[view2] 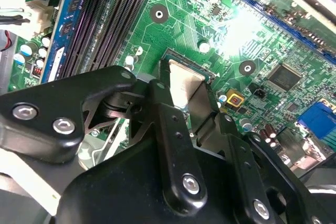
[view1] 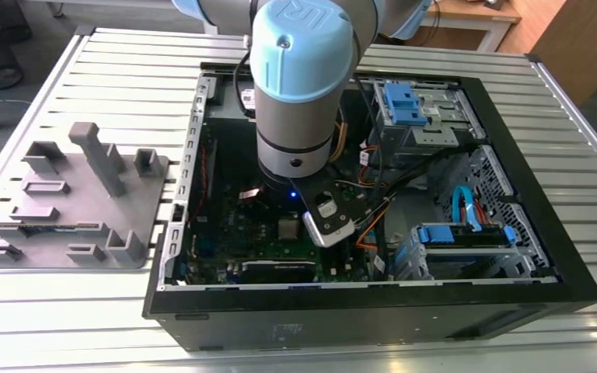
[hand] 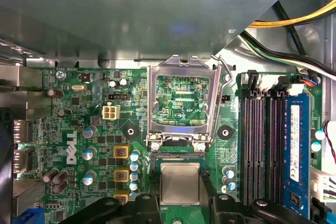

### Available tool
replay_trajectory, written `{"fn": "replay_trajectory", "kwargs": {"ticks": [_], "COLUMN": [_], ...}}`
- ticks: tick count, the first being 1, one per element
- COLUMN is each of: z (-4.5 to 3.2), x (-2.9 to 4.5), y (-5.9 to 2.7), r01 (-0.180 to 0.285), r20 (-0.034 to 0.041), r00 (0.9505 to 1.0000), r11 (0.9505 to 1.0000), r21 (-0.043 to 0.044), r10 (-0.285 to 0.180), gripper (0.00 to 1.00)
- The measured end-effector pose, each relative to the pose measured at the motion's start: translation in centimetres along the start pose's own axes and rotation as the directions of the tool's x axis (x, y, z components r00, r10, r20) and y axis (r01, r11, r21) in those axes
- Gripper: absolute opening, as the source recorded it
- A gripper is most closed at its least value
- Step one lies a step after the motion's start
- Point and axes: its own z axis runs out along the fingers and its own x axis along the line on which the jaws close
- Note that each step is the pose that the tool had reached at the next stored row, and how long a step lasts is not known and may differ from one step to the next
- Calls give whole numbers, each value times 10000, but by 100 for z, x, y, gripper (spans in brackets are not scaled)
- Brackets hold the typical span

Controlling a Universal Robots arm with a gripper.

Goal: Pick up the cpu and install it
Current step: 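Place the cpu into insertion slot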

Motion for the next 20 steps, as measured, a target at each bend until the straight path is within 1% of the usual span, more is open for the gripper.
{"fn": "replay_trajectory", "kwargs": {"ticks": [20], "z": [12], "x": [3], "y": [0], "r01": [0], "r20": [1], "r00": [10000], "r11": [10000], "r21": [-10], "r10": [0], "gripper": [40]}}
